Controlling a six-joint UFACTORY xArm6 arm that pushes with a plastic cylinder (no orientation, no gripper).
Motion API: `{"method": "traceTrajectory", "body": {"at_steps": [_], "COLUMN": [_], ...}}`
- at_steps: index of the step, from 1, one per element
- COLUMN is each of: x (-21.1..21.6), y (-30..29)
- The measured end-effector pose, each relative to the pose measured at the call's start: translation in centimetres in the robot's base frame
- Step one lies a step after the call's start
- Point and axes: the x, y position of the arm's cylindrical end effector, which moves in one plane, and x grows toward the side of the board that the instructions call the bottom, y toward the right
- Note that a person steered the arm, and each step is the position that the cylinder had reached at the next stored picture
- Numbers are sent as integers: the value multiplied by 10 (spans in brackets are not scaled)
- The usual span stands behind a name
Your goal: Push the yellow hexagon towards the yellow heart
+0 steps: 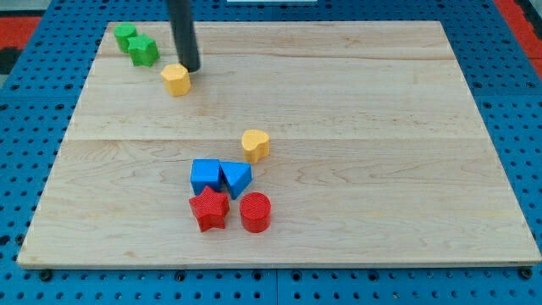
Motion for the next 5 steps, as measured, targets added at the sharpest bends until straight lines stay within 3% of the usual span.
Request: {"method": "traceTrajectory", "body": {"at_steps": [1,2,4,5], "x": [13,54,141,142], "y": [-22,-22,28,29]}}
